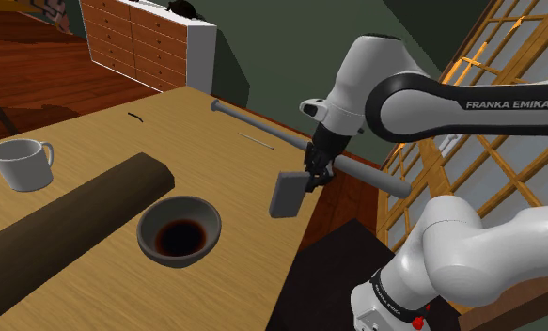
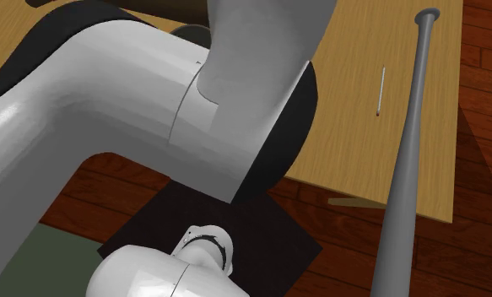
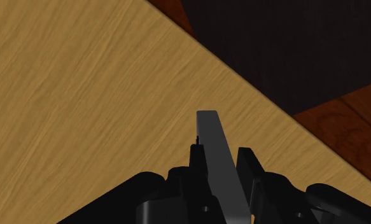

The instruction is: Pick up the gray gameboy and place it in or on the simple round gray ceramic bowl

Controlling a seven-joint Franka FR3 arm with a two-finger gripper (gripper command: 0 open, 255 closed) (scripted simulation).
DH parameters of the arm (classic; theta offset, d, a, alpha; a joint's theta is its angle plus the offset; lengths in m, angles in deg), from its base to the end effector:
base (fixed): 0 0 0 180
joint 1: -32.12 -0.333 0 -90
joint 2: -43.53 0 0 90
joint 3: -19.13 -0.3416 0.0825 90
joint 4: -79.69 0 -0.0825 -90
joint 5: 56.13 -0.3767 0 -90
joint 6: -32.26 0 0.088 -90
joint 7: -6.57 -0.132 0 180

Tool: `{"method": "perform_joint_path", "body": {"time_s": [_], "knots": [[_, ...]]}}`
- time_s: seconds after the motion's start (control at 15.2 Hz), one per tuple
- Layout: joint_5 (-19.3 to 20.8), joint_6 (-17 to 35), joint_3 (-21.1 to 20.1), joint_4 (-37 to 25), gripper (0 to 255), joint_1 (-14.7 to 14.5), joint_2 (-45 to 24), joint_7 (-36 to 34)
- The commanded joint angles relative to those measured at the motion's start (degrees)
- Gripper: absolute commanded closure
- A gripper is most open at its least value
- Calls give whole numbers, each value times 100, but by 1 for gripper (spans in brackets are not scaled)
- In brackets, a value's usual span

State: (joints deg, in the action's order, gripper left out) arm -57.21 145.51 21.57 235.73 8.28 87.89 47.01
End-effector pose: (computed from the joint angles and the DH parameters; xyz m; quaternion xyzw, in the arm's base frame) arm 0.2715 0.1084 0.4428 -0.8564 -0.5156 -0.0170 0.0211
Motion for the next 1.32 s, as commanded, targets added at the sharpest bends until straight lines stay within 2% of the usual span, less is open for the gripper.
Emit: {"method": "perform_joint_path", "body": {"time_s": [0.0, 1.25], "knots": [[-11, -164, -19, -137, 255, -11, 26, -24], [-18, -1639, -40, -1592, 255, -23, 47, -81]]}}
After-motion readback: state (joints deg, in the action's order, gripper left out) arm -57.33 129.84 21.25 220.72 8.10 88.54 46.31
